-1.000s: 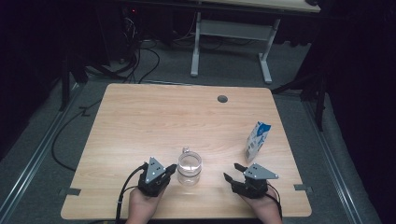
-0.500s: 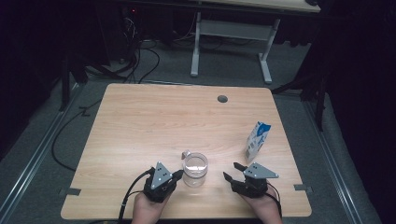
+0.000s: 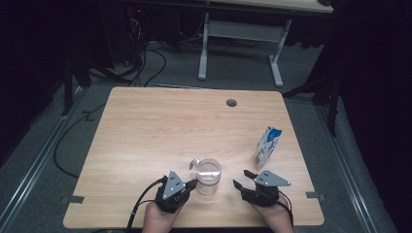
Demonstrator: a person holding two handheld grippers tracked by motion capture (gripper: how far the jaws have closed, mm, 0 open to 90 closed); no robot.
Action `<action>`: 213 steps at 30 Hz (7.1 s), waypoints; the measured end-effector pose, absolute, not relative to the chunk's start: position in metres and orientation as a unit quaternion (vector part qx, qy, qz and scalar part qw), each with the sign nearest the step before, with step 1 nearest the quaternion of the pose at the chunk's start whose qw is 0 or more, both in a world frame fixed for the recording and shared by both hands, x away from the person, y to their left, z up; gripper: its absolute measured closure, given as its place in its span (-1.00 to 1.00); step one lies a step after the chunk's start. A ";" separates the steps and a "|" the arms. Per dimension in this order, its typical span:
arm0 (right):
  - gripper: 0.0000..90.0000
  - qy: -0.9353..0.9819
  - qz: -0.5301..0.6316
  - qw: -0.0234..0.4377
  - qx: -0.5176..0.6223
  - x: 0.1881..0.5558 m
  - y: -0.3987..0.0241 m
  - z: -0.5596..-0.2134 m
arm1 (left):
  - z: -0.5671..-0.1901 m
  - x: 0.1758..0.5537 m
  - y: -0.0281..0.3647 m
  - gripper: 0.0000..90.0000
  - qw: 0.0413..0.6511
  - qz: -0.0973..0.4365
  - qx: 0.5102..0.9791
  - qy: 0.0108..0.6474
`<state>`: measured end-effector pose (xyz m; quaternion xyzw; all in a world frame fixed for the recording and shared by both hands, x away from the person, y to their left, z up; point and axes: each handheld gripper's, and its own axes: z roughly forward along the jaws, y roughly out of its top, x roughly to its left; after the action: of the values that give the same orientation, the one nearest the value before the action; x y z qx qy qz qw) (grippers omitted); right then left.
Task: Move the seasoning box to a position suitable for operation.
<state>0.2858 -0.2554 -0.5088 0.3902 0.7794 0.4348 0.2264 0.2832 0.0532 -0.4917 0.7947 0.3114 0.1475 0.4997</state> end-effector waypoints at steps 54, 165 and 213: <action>0.51 0.773 0.452 0.224 0.385 0.319 -0.229 -0.489 | -0.457 0.331 0.049 0.98 0.529 0.185 0.752 0.347; 1.00 0.784 0.465 0.232 0.340 0.301 -0.221 -0.480 | -0.468 0.337 0.041 1.00 0.524 0.203 0.749 0.351; 1.00 0.777 0.494 0.221 0.323 0.284 -0.211 -0.464 | -0.488 0.284 0.049 0.96 0.542 0.146 0.760 0.328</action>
<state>0.2845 -0.2106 -0.4643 0.3230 0.7767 0.4937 0.2207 0.2837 0.0495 -0.4880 0.7598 0.3285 0.1461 0.5418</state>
